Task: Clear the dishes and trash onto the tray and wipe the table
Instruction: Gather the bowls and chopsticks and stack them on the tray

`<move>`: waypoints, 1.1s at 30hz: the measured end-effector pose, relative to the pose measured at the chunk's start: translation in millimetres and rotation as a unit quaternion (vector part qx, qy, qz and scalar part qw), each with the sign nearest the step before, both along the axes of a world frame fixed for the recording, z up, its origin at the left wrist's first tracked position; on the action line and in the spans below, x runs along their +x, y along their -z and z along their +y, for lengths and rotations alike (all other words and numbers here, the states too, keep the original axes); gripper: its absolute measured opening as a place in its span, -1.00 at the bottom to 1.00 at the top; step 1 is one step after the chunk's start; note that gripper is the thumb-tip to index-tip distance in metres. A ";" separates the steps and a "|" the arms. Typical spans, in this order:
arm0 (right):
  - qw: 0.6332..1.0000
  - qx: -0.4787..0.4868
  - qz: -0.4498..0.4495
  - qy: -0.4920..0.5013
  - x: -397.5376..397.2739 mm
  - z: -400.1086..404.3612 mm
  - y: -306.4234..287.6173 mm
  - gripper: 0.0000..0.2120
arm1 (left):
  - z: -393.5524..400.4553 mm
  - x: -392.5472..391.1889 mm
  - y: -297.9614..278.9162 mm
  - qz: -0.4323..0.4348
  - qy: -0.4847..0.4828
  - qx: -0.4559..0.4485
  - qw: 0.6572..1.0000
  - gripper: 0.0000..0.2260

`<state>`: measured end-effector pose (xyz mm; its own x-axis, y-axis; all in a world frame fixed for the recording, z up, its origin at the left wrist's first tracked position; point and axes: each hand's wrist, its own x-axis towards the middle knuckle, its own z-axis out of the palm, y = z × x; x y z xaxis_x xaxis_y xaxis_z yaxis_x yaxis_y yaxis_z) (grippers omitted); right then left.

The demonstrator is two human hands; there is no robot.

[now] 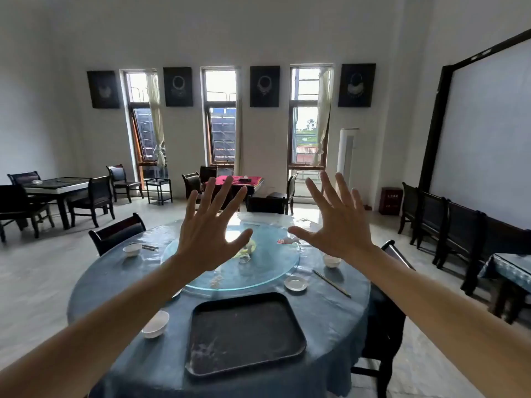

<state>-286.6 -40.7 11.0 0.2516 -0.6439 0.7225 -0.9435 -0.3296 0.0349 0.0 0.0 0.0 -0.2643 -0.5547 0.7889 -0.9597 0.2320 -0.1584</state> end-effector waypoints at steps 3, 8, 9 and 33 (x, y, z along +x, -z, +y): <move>1.000 0.024 0.011 0.016 -27.2 -8.1 12.0 0.05 | -14.7 -28.1 12.1 -0.001 -0.004 0.017 1.000 -0.29; 0.997 0.069 -0.001 0.016 -72.3 -28.7 47.0 0.04 | -50.8 -74.3 45.2 -0.016 0.007 0.055 0.998 -0.29; 0.997 0.076 -0.002 0.016 -81.9 -34.8 53.8 0.03 | -58.9 -83.8 50.7 -0.018 0.010 0.062 0.998 -0.29; 0.947 0.310 -0.036 0.076 -283.1 -308.5 242.1 -0.11 | -370.9 -300.5 234.6 0.087 0.098 0.325 0.937 -0.27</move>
<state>-569.6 -349.2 -231.1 0.0869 -0.9750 0.2047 -0.9742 -0.1261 -0.1870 -300.5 -370.9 -234.6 -0.3095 -0.8875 0.3415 -0.8870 0.3988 0.2326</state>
